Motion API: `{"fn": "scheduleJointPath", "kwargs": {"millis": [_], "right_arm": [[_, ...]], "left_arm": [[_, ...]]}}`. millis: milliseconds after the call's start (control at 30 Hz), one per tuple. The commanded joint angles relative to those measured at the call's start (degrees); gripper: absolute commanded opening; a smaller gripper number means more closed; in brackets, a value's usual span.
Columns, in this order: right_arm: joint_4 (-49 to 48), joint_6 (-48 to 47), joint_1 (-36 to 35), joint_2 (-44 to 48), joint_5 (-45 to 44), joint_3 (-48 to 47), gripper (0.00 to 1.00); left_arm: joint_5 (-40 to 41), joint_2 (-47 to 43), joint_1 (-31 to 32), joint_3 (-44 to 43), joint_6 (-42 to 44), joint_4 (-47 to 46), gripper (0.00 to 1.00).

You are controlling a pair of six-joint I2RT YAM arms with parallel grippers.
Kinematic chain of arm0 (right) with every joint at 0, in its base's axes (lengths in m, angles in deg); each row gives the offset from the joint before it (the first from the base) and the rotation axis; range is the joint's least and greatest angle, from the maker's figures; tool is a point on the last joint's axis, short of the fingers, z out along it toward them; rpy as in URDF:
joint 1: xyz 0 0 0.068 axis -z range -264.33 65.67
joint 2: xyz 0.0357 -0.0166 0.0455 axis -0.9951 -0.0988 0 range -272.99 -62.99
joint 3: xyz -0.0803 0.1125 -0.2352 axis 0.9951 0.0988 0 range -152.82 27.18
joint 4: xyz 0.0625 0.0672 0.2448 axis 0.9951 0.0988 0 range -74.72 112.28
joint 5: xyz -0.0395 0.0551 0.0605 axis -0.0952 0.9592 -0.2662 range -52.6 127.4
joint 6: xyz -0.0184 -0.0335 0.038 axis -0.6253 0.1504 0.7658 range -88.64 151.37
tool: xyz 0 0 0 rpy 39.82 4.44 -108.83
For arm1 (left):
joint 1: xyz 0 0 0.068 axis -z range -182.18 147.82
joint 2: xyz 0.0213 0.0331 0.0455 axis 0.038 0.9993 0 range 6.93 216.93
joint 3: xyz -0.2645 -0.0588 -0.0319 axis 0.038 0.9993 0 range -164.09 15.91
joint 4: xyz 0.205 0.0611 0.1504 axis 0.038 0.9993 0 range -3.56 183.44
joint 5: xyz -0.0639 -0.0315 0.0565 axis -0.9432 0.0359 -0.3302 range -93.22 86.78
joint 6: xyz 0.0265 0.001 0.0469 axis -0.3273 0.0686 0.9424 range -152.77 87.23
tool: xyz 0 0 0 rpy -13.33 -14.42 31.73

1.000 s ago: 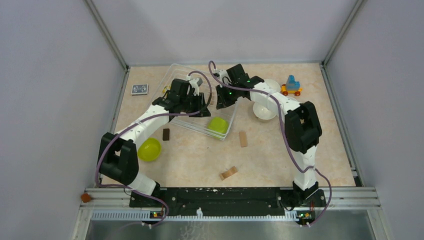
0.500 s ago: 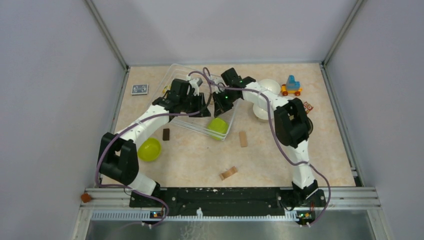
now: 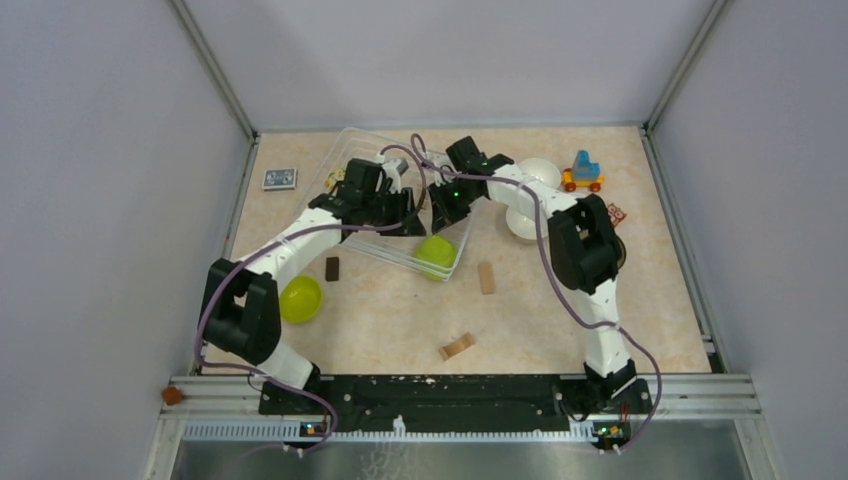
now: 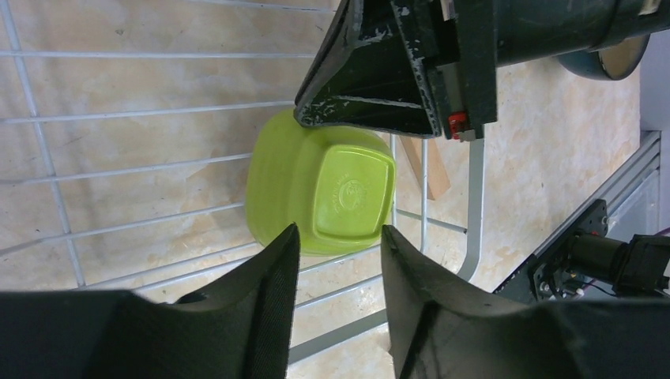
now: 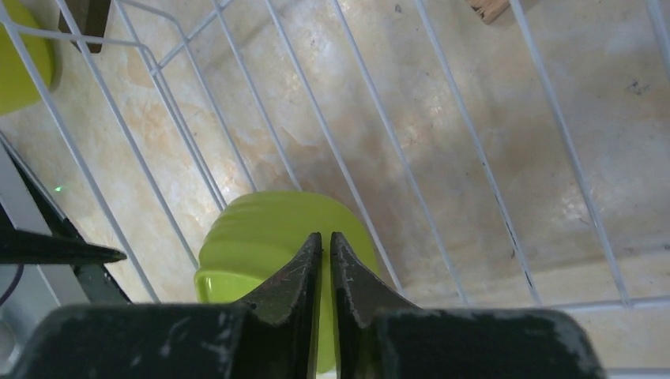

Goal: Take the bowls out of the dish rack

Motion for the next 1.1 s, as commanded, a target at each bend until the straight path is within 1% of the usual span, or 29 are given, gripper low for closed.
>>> {"fn": "scheduleJointPath", "kwargs": {"millis": [0, 33, 100, 133, 167, 300, 400, 467, 533, 633, 700, 800, 867, 933, 967, 1000, 1067], "right_arm": [[-1.5, 0.2, 0.2, 7.6, 0.3, 0.4, 0.18], [-1.1, 0.0, 0.2, 8.3, -0.5, 0.4, 0.27], [0.4, -0.5, 0.2, 9.3, -2.0, 0.2, 0.45], [1.2, -0.7, 0.2, 9.8, -2.9, 0.2, 0.52], [1.7, -0.8, 0.2, 10.2, -3.8, 0.2, 0.55], [2.2, -0.3, 0.2, 13.2, -7.5, 1.5, 0.57], [-2.0, 2.4, 0.4, 17.8, -14.8, 5.4, 0.59], [-5.6, 4.7, 0.9, 21.6, -17.9, 8.8, 0.60], [-9.5, 6.8, 1.5, 25.7, -20.8, 12.5, 0.61], [-16.1, 9.2, 2.2, 32.8, -24.8, 18.2, 0.66], [-19.8, 11.0, 2.5, 37.0, -27.7, 22.2, 0.68], [-25.3, 13.8, 2.6, 43.7, -31.4, 29.2, 0.69], [-29.6, 15.5, 2.6, 48.2, -31.6, 33.8, 0.71], [-33.8, 17.2, 2.6, 52.2, -31.4, 38.3, 0.82], [-35.3, 17.9, 2.6, 53.9, -31.0, 40.0, 0.85], [-36.3, 18.5, 2.6, 54.5, -30.7, 41.2, 0.86], [-35.4, 20.0, 2.6, 53.9, -31.1, 42.2, 0.86]], "left_arm": [[-0.6, 0.7, 0.2, -2.9, 1.3, -1.9, 0.52], [-0.8, 1.2, 0.2, -3.3, 1.6, -1.9, 0.55], [-0.9, 2.2, 0.2, -4.2, 2.0, -1.1, 0.57], [-0.8, 2.7, 0.2, -4.6, 2.2, -0.7, 0.58], [-1.1, 3.3, 0.2, -5.0, 2.4, -0.4, 0.58], [-2.9, 4.8, 0.4, -6.0, 3.9, 0.3, 0.61], [-2.3, 5.7, 0.6, -7.3, 6.2, 1.7, 0.66], [-1.5, 6.6, 0.9, -8.6, 8.0, 3.1, 0.69], [0.8, 7.3, 1.8, -9.7, 9.5, 4.3, 0.71], [7.8, 8.2, 4.4, -10.6, 11.4, 5.1, 0.73], [12.1, 9.1, 5.7, -11.2, 11.3, 5.5, 0.72], [16.6, 10.9, 6.6, -12.5, 11.0, 7.3, 0.66], [18.4, 11.6, 7.1, -12.7, 11.4, 7.4, 0.64], [19.4, 12.0, 7.6, -12.7, 12.1, 7.5, 0.63], [20.4, 12.3, 7.8, -12.8, 12.4, 7.7, 0.62], [21.8, 12.6, 8.2, -13.0, 12.5, 8.2, 0.60], [24.4, 13.1, 8.3, -13.1, 12.5, 8.9, 0.55]]}}
